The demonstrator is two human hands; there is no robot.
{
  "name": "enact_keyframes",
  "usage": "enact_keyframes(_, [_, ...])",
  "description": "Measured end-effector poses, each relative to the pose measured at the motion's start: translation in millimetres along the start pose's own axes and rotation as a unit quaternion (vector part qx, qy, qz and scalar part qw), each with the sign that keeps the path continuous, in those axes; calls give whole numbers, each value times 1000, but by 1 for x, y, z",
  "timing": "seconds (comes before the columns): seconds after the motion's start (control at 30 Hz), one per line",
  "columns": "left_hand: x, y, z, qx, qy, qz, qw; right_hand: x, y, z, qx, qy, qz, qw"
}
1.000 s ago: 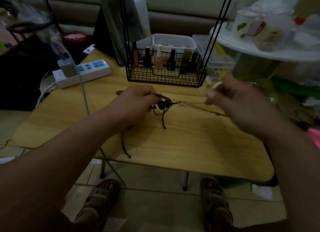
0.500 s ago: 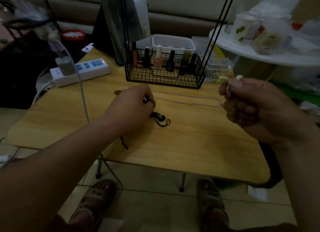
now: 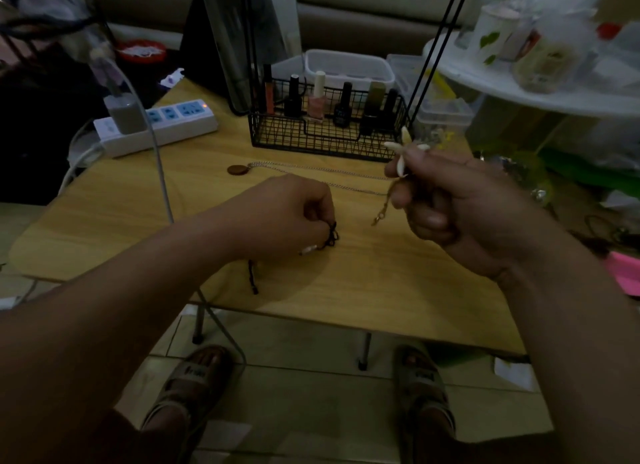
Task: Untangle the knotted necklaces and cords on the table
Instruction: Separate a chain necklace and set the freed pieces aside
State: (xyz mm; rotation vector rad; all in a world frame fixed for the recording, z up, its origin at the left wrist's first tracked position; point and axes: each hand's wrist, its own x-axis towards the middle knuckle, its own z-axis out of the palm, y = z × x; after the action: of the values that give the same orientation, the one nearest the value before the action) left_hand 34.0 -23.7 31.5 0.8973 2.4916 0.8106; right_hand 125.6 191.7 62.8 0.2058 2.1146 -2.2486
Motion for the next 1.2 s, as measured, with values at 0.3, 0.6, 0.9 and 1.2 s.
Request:
enact_keyframes(0.3, [-4,16,7,-267,-56,104,956,8,8,14,46,-33,32,998])
enact_keyframes(0.6, [-5,17,-13,-297,25,41,954,7,13,4,51,81,70,993])
enact_keyframes(0.9, [1,20,-6,-360,21,46,932,-4,22,9,-109,116,84,984])
enact_keyframes(1.2, [9,27,-9,-347,-28,70,935,-14,22,0,-435,94,64,893])
